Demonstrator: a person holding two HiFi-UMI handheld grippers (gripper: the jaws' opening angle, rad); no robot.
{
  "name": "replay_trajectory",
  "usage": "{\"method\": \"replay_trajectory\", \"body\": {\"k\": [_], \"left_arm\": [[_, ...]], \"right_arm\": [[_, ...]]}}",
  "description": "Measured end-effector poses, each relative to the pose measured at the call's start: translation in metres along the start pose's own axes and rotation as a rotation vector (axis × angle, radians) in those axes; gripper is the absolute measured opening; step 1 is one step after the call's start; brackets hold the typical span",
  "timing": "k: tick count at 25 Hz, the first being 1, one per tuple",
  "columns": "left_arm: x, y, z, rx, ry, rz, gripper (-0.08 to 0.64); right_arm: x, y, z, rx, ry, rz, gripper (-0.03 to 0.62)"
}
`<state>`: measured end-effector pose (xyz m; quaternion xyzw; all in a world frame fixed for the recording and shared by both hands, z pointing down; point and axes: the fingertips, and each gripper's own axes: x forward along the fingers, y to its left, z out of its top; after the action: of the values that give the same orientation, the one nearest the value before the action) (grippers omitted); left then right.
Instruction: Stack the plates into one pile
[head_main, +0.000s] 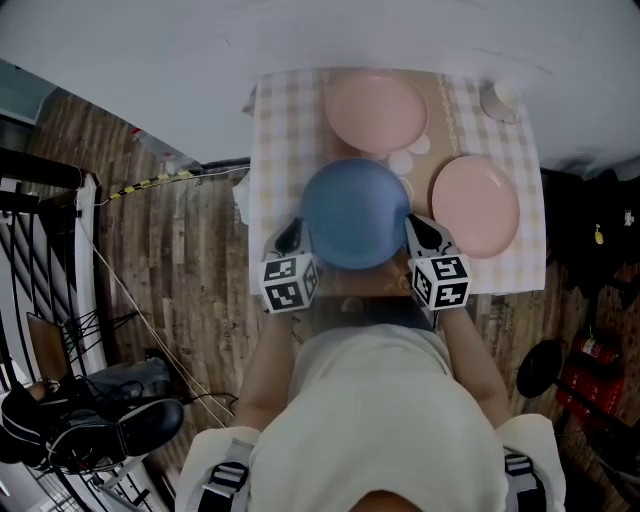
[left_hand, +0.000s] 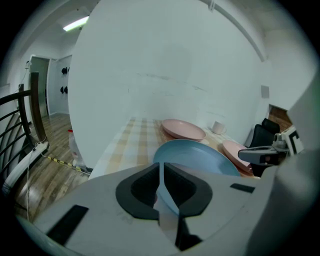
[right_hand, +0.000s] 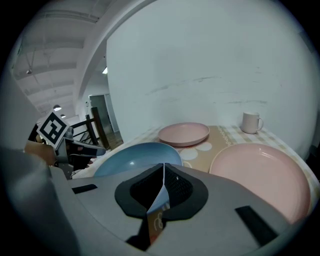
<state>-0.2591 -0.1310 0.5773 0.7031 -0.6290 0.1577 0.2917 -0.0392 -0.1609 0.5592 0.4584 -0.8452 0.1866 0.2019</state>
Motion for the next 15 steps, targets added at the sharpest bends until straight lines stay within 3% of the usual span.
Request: {"method": "replay_trajectory", "body": {"k": [5, 7, 11, 15], "left_arm": [[0.007, 0.007, -0.006, -0.015, 0.023, 0.013, 0.007], [0.01, 0.008, -0.008, -0.023, 0.032, 0.013, 0.015], [0.018, 0.007, -0.015, -0.033, 0.061, -0.003, 0.084], [0.027, 0.009, -0.02, -0.039, 0.084, 0.003, 0.101]], "right_arm": [[0.009, -0.003, -0.006, 0.007, 0.032, 0.001, 0.01], [0.012, -0.004, -0.009, 0.011, 0.048, 0.003, 0.063], [0.018, -0.007, -0.015, 0.011, 0.076, -0.005, 0.088], [0.023, -0.015, -0.018, 0.01, 0.089, -0.037, 0.105]]}}
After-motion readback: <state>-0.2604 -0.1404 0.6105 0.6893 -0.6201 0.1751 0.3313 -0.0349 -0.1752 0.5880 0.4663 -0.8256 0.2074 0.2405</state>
